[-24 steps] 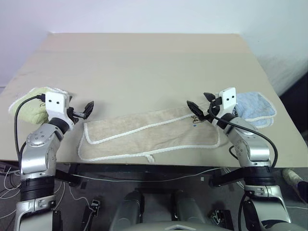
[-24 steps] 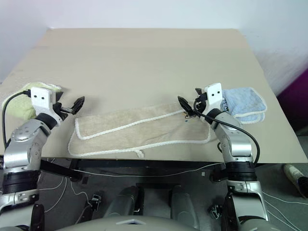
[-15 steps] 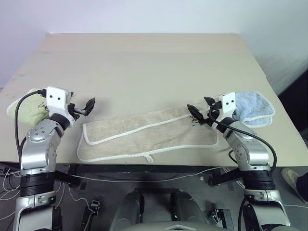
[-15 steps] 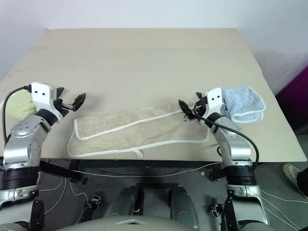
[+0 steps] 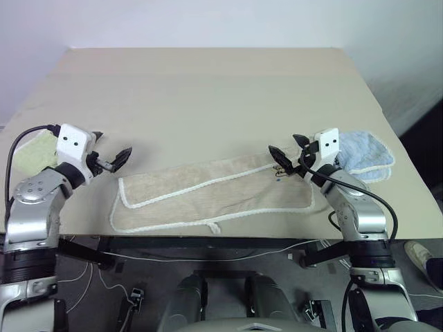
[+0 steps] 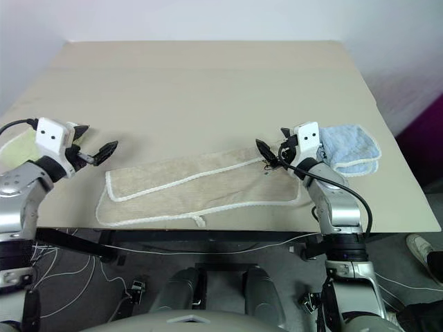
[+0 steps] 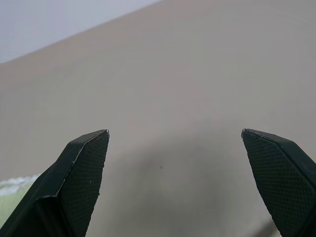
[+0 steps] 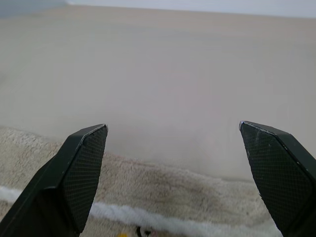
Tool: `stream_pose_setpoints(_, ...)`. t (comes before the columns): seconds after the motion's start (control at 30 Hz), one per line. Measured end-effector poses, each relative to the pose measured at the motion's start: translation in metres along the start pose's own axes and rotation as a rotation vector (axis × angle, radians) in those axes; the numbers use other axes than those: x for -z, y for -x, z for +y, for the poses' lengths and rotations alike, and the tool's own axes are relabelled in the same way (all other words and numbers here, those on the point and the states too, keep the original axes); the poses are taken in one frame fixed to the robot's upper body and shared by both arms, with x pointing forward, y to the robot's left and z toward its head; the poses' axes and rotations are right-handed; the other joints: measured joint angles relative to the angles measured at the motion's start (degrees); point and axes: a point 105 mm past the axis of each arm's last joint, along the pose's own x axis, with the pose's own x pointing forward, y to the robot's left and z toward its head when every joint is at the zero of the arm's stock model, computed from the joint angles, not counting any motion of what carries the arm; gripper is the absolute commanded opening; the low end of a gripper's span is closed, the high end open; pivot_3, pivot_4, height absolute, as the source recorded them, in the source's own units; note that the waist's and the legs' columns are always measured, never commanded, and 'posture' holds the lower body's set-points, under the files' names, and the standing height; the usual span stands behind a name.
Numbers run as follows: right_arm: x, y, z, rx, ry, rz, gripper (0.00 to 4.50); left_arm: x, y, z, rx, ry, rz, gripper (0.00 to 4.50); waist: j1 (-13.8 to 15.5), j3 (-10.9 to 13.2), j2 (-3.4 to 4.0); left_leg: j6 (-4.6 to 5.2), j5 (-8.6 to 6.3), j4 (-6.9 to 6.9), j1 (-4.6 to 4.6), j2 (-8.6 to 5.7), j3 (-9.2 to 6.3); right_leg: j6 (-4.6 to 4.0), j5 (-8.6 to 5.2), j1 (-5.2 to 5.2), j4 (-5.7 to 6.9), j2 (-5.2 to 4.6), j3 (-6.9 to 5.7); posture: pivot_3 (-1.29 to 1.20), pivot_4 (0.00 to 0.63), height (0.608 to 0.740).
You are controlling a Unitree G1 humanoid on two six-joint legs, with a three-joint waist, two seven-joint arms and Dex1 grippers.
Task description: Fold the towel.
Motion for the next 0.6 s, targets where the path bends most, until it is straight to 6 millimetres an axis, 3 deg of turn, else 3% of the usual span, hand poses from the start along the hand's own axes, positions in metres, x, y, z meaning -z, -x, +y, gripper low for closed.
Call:
stream_pose_setpoints(0.17, -0.001, -0.003, 0.005, -0.004, -0.003, -0.025, 4.49, 0.002, 0.015, 0.001, 0.158, -0.006, 0.029, 4.5, 0.31, 0.01, 0.02, 0.0, 0.0, 0.01, 0.0, -0.02, -0.01, 0.0, 0.0, 0.04, -0.02, -0.08, -0.02, 0.0, 0.15, 0.74)
stream_pose_setpoints(0.4, 0.014, 0.004, 0.004, 0.04, -0.032, -0.002, 4.49, 0.004, 0.026, -0.025, 0.493, -0.008, 0.083, 4.5, -0.03, 0.04, 0.07, 0.01, 0.0, -0.01, 0.0, -0.01, -0.01, -0.01, 0.0, 0.01, -0.01, -0.08, 0.0, 0.0, 0.15, 0.74)
stream_pose_setpoints(0.6, 0.012, 0.005, 0.004, 0.048, -0.027, -0.011, 4.49, 0.014, 0.035, -0.044, 0.714, -0.136, 0.161, 4.5, -0.06, 0.05, 0.09, 0.0, 0.0, -0.05, 0.0, 0.02, 0.01, -0.01, -0.01, 0.0, -0.01, -0.07, 0.01, 0.0, 0.15, 0.74)
